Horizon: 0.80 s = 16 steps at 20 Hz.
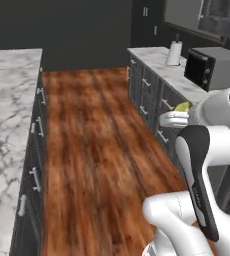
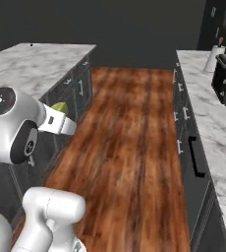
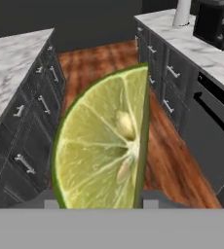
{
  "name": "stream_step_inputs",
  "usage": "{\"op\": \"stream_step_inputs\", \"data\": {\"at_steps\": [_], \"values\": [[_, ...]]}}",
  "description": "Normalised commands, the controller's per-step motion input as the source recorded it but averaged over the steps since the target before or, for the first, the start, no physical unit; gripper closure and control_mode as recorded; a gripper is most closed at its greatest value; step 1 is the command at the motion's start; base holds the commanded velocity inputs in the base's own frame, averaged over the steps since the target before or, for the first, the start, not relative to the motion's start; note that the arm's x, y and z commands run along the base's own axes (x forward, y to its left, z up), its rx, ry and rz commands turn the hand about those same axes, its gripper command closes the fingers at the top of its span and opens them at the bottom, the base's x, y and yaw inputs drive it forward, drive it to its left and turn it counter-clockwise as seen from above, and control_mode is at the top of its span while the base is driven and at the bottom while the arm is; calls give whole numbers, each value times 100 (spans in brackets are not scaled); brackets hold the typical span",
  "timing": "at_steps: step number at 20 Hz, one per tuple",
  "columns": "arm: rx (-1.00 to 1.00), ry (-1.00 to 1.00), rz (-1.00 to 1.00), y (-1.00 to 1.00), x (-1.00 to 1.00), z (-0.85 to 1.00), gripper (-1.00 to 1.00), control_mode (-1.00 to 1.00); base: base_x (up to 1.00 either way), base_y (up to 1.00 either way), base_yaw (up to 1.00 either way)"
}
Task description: Take the lemon wedge from the fridge and place it on the plate with fish on the dining counter.
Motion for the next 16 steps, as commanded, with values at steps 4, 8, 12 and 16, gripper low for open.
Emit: {"op": "stream_step_inputs", "data": {"at_steps": [4,8,12,16], "values": [[0,0,0,0,0,0,100,100,100,-4,13],[0,0,0,0,0,0,100,100,100,0,18],[0,0,0,0,0,0,100,100,100,-30,2],[0,0,0,0,0,0,100,100,100,-8,8]]}}
